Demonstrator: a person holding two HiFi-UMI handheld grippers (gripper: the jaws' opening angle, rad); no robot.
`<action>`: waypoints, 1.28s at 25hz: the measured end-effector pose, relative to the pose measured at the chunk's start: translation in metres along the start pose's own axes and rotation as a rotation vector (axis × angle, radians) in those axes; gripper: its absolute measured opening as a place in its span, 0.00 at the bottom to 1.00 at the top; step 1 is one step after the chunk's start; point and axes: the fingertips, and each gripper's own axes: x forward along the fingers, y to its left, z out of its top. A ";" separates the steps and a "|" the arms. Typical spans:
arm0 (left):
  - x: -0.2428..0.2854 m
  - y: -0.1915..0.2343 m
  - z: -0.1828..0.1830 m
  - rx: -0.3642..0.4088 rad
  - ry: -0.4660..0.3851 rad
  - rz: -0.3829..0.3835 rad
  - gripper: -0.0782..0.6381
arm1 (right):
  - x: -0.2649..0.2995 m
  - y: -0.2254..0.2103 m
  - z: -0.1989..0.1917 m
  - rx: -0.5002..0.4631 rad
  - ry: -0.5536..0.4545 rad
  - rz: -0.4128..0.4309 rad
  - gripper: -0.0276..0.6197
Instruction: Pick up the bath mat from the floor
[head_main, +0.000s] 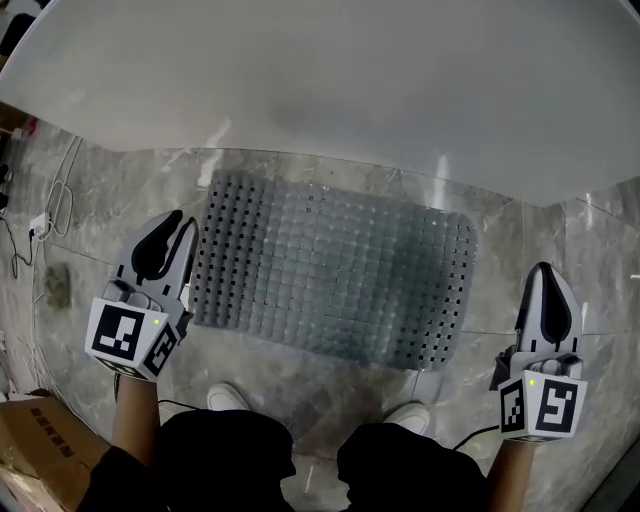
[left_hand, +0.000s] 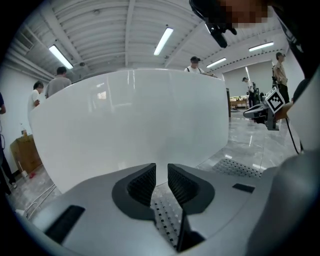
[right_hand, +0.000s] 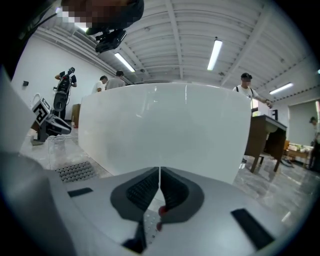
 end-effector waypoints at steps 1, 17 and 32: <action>0.002 0.001 -0.004 0.013 0.001 -0.004 0.22 | 0.001 0.002 -0.005 -0.004 0.005 -0.001 0.07; 0.007 0.007 -0.092 -0.007 0.106 -0.011 0.22 | 0.007 0.031 -0.078 0.014 0.088 0.023 0.08; 0.032 0.012 -0.190 -0.157 0.394 -0.061 0.54 | 0.010 0.041 -0.163 0.103 0.343 0.076 0.36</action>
